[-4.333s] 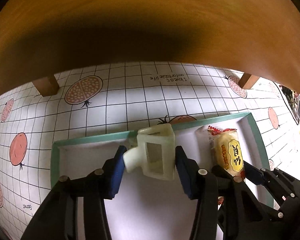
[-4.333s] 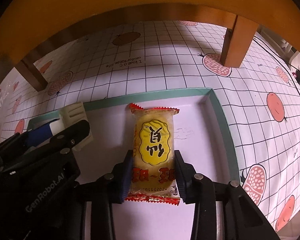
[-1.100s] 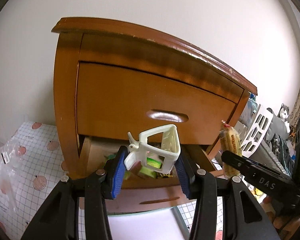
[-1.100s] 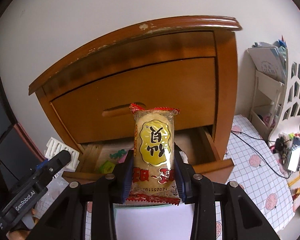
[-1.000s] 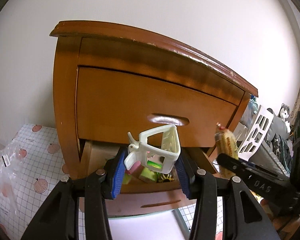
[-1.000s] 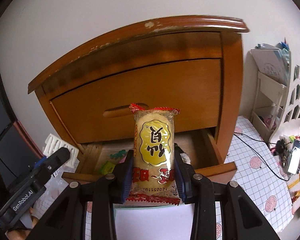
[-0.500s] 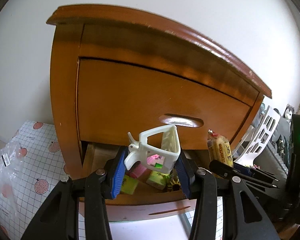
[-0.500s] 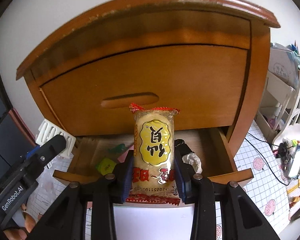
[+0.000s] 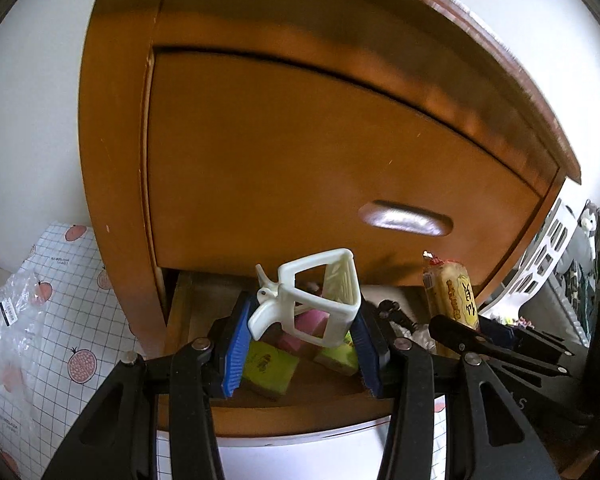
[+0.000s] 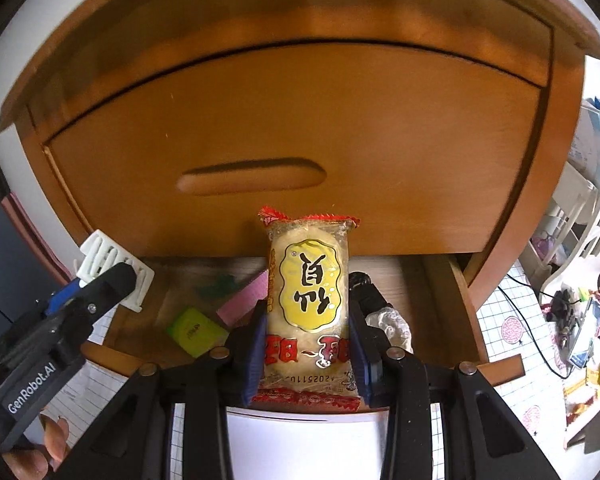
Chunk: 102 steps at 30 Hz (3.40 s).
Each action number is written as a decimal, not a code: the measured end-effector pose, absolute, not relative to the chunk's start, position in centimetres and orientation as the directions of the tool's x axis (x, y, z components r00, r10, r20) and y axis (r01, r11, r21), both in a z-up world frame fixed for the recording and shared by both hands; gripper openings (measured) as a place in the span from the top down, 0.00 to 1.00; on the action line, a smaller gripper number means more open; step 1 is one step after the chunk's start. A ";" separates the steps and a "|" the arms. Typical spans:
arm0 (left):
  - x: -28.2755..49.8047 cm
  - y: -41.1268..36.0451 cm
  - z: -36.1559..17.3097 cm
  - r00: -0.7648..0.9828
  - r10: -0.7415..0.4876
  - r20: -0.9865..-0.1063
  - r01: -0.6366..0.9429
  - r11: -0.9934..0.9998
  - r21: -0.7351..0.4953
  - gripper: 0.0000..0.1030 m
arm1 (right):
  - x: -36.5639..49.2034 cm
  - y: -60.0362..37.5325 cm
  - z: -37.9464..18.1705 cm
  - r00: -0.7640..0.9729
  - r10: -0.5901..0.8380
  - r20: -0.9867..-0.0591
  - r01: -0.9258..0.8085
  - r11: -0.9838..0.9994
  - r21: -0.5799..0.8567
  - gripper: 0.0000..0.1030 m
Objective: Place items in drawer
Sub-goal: 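Open both tools to drop the snack packet and clip in the drawer, then push the drawer front closed with both open tools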
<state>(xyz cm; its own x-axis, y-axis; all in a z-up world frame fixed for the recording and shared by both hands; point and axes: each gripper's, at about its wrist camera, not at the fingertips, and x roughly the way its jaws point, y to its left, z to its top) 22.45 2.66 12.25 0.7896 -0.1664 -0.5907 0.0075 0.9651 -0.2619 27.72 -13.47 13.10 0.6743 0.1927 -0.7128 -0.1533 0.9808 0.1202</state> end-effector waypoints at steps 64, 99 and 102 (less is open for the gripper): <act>17.3 2.2 6.2 0.801 0.031 -0.598 -0.182 0.964 -0.193 0.00 | 24.4 -16.7 7.5 0.688 0.114 -0.716 -0.081 0.993 0.081 0.00; 22.2 2.1 6.1 0.768 0.041 -0.640 -0.197 0.965 -0.174 0.00 | 27.7 -14.9 5.6 0.673 0.126 -0.729 -0.077 0.992 0.100 0.00; 21.6 2.3 6.4 0.773 0.032 -0.634 -0.190 0.965 -0.183 0.00 | 26.4 -15.1 5.6 0.670 0.128 -0.731 -0.080 0.992 0.100 0.00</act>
